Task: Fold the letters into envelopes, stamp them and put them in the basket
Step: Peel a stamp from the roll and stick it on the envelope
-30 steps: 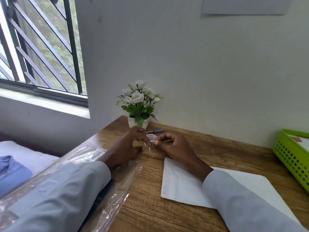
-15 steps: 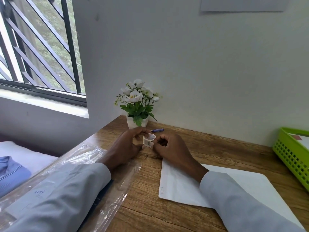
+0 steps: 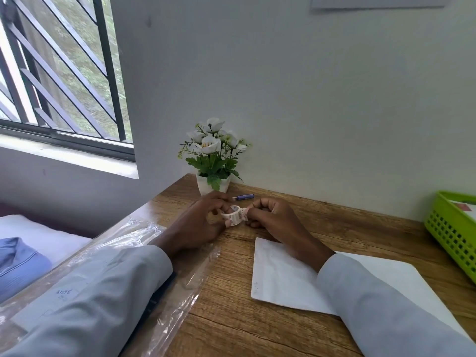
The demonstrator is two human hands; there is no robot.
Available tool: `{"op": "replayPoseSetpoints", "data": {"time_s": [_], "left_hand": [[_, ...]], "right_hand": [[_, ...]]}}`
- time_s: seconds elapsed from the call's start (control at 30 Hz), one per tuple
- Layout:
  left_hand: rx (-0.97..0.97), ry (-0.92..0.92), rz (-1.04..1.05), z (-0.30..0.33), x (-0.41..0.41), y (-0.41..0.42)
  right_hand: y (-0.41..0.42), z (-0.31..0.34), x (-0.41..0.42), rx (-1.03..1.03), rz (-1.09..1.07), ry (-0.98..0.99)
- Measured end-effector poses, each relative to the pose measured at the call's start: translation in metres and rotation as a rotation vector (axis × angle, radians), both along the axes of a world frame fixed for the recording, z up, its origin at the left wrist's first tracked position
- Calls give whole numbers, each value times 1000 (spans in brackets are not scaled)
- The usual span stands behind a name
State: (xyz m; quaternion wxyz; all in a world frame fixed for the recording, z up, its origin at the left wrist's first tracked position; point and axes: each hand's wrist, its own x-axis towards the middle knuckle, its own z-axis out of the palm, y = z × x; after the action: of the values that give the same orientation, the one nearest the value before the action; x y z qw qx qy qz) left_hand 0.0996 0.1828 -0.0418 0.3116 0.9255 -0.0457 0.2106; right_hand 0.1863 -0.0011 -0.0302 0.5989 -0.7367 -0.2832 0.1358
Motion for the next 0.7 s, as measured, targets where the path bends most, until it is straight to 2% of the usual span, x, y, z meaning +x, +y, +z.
{"op": "replayPoseSetpoints", "data": {"time_s": [0.1,0.23,0.57,0.7], "left_hand": [[-129,8,-29,1,0,-1],[-161,28,-31,2,0,0],[-122,8,-11,1,-1,-2],[-119,-5,-13,0,-1,-2]], "right_hand": [[0,-1,1,23,12,19],[-1,-2,1,45,27,16],[4,-6,-1,12,140,-433],[7,-7,-1,8,109,-475]]}}
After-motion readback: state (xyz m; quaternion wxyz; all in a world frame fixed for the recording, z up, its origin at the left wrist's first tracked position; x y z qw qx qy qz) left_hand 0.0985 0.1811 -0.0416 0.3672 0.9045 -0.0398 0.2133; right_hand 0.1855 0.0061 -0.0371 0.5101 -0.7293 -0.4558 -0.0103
